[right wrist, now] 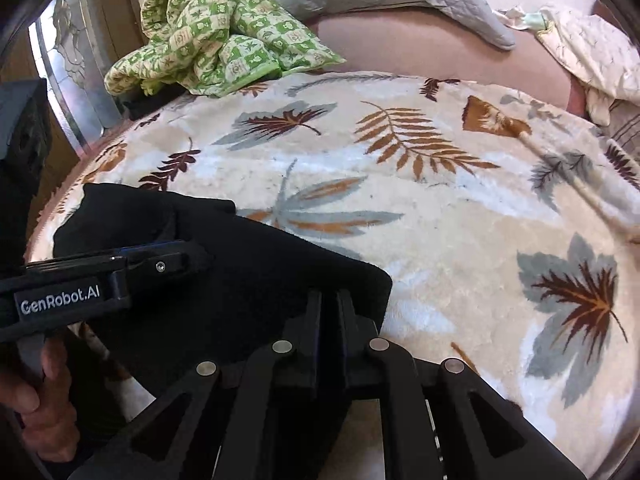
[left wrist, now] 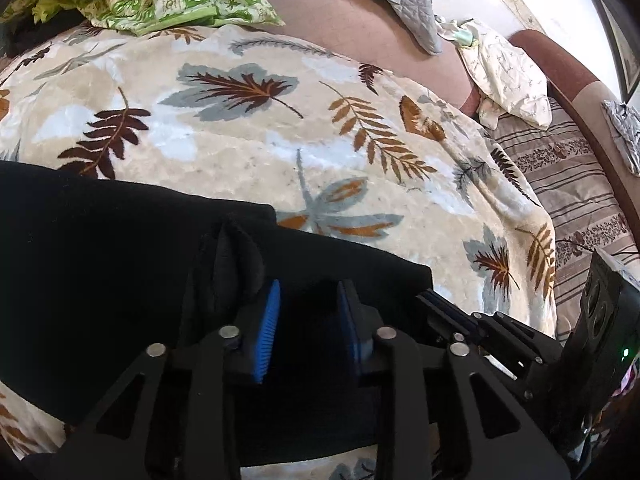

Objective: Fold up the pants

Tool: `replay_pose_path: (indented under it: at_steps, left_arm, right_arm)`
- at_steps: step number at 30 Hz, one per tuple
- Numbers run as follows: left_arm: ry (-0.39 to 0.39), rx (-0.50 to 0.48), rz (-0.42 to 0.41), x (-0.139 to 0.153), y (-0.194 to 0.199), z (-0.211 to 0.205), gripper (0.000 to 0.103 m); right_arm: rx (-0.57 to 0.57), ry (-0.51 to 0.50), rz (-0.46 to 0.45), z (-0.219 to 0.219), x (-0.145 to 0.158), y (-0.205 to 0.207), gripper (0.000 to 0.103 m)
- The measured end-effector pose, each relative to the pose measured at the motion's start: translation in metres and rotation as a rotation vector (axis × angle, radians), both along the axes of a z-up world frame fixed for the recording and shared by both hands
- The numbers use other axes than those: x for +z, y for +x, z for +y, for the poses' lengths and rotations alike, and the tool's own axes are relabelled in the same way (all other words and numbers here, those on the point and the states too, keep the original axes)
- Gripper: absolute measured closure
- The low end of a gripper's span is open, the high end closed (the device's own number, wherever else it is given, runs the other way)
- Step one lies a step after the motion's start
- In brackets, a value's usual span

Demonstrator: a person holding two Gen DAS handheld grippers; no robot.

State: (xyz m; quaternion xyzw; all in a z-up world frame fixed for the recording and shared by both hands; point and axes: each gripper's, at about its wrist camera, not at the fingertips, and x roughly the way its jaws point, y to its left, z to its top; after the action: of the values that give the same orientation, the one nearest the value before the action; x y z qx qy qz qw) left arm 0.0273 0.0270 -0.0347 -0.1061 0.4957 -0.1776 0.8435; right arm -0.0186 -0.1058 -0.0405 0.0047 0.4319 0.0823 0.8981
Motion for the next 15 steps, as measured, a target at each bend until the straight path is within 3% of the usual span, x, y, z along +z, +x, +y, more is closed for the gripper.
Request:
replay_pose_path:
  at_steps: [12, 15]
  left_arm:
    - [-0.002, -0.049, -0.033, 0.001, -0.004, -0.012, 0.043]
    - [-0.029, -0.068, -0.035, 0.002, -0.005, -0.014, 0.029]
  right_arm:
    - [-0.017, -0.028, -0.013, 0.004, 0.001, -0.003, 0.093]
    - [-0.021, -0.031, -0.019, 0.005, 0.001, -0.005, 0.093]
